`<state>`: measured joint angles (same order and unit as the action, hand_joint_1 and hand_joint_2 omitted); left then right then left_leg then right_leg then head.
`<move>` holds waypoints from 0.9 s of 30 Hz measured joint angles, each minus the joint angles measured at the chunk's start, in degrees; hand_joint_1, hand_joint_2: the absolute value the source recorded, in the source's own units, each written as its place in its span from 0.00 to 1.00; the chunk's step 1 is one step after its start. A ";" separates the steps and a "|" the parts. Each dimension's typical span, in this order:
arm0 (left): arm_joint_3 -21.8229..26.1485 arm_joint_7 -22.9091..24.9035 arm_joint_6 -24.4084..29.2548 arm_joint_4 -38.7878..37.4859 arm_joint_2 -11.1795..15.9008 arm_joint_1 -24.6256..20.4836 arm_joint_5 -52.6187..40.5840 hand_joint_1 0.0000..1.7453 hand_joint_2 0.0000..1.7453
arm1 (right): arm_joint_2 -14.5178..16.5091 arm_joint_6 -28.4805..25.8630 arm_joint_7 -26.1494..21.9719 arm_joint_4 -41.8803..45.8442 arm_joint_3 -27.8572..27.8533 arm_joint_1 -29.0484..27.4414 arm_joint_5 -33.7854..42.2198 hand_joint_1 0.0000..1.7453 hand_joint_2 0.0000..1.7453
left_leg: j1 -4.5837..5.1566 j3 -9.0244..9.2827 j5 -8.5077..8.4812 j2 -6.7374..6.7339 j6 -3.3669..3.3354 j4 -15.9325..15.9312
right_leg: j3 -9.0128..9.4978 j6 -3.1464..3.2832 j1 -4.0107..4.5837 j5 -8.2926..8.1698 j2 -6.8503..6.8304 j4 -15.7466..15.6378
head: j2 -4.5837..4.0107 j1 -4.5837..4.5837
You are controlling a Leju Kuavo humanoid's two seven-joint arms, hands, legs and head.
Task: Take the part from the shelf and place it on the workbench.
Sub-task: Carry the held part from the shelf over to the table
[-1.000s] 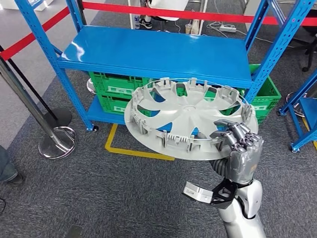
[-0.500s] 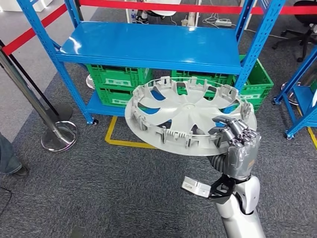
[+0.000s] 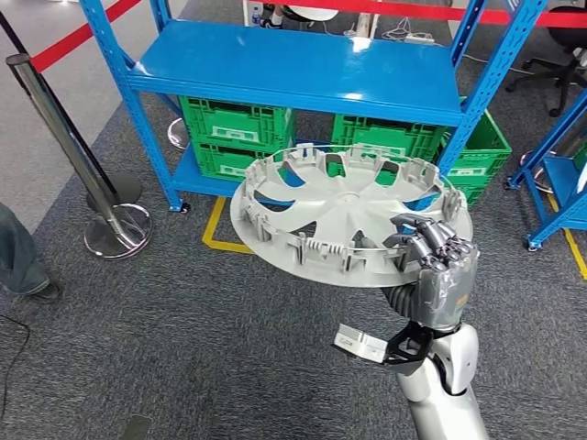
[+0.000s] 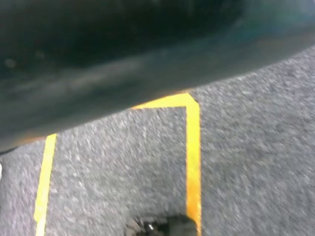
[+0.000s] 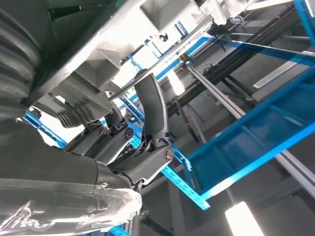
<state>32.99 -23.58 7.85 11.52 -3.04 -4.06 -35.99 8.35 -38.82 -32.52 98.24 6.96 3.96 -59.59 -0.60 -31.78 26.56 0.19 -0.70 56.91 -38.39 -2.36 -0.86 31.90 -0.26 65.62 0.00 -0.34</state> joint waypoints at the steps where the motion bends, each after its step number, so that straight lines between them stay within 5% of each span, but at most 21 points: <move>1: 0.01 0.00 0.00 0.00 0.05 -0.02 0.01 0.00 0.00 | 0.00 0.00 0.00 -0.07 0.01 0.00 0.00 1.00 1.00 | 0.29 -0.63 -0.50 -0.04 -0.41 0.01 | -1.10 0.06 0.09 2.31 0.03 4.16 | 0.00 0.08; 2: 0.01 0.00 0.00 0.00 0.10 -0.02 0.01 0.00 0.00 | 0.00 0.00 0.00 -0.15 0.01 -0.01 0.01 1.00 1.00 | 0.63 -1.27 -1.01 -0.07 -0.71 0.03 | -1.78 0.23 0.22 3.60 0.04 7.57 | 0.00 0.10; 4: 0.01 0.00 -0.02 0.00 0.10 -0.01 0.01 0.00 0.00 | 0.00 0.00 0.00 -0.32 0.01 -0.02 0.01 1.00 1.00 | 1.25 -2.51 -2.04 -0.08 -1.02 0.05 | -0.59 1.05 0.71 2.52 0.08 8.98 | 0.00 0.08; 7: 0.02 0.00 -0.03 -0.01 -0.05 -0.02 0.01 0.00 0.00 | 0.00 0.00 0.00 -0.36 0.01 0.18 -0.02 1.00 1.00 | 1.73 -3.99 -3.50 -0.04 -1.09 0.10 | 7.55 3.09 2.23 -1.40 0.10 -2.12 | 0.00 0.06; 8: 0.02 0.00 -0.04 -0.02 -0.15 -0.02 0.02 0.00 0.00 | 0.01 0.00 0.01 -0.36 0.02 0.35 -0.04 1.00 1.00 | 1.78 -4.36 -4.04 -0.05 -0.97 0.12 | 10.15 3.58 2.64 -1.44 0.08 -6.18 | 0.00 0.05; 10: 0.03 0.01 -0.11 -0.02 -0.27 -0.02 0.04 0.00 0.00 | 0.02 0.00 0.01 -0.41 0.03 0.64 -0.13 1.00 1.00 | 1.71 -4.98 -5.22 -0.11 -0.54 0.00 | 12.38 4.00 3.03 -1.00 0.11 -10.32 | 0.00 0.08; 12: 0.03 0.03 -0.21 -0.02 -0.17 -0.02 0.12 0.00 0.00 | 0.10 0.00 0.10 -0.55 0.05 0.83 -0.36 1.00 1.00 | 1.64 -5.52 -5.43 -0.10 -0.02 -0.08 | 11.81 4.11 2.80 -1.92 0.08 -11.11 | 0.00 0.08; 13: 0.04 0.05 -0.25 -0.02 -0.13 -0.01 0.22 0.00 0.00 | 0.20 0.00 0.19 -0.67 0.08 0.95 -0.52 1.00 1.00 | 1.61 -5.92 -4.21 -0.06 0.33 0.66 | 11.42 4.30 2.58 -2.54 -0.01 -11.39 | 0.00 0.04; 17: 0.06 0.14 -0.44 -0.01 0.17 -0.03 0.78 0.00 0.00 | 0.59 0.00 0.42 -1.30 0.34 1.18 -0.92 1.00 1.00 | 0.64 -9.25 4.82 0.01 2.03 12.88 | 9.00 4.45 2.12 -4.78 -0.18 -11.49 | 0.00 -0.04; 19: 0.07 0.14 -0.96 -0.02 0.33 -0.03 0.89 0.00 0.00 | 0.62 0.00 0.49 -1.74 0.44 1.22 -1.01 1.00 1.00 | 0.02 -9.01 3.57 0.00 2.80 16.26 | 7.44 3.98 1.82 -5.62 -0.23 -11.01 | 0.00 -0.04; 21: 0.08 0.14 -1.65 -0.02 0.46 -0.10 0.98 0.00 0.00 | 0.70 0.00 0.57 -2.26 0.54 1.48 -1.03 1.00 1.00 | -0.64 -5.08 0.43 -0.03 3.59 11.92 | 5.88 3.39 1.37 -6.16 -0.23 -10.07 | 0.00 -0.05; 23: 0.08 0.14 -2.22 -0.01 0.54 -0.30 1.05 0.00 0.00 | 0.84 0.00 0.66 -2.72 0.68 1.98 -1.05 1.00 1.00 | -0.79 -0.17 0.59 0.10 3.88 4.74 | 4.52 2.75 1.19 -6.41 -0.15 -8.87 | 0.00 -0.11; 25: 0.08 0.13 -2.79 -0.01 0.69 -0.50 1.10 0.00 0.00 | 0.92 0.00 0.72 -3.15 0.88 2.59 -1.05 1.00 1.00 | -0.49 1.59 2.13 0.29 3.03 1.33 | 3.52 2.05 1.20 -6.74 -0.10 -7.94 | 0.00 -0.14; 27: 0.09 0.12 -3.43 0.00 0.90 -0.56 1.17 0.00 0.00 | 0.94 0.00 0.68 -3.63 1.09 3.08 -1.01 1.00 1.00 | -0.38 1.13 2.07 0.26 1.62 0.96 | 2.77 1.41 1.04 -6.89 -0.06 -7.38 | 0.00 -0.12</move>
<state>33.08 -23.46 4.42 11.52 -2.15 -4.62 -34.82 9.29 -38.82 -31.84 94.61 8.05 7.04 -60.59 -0.98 -30.65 28.62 0.45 0.92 57.87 -35.62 -0.95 0.18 25.01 -0.33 58.24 0.00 -0.46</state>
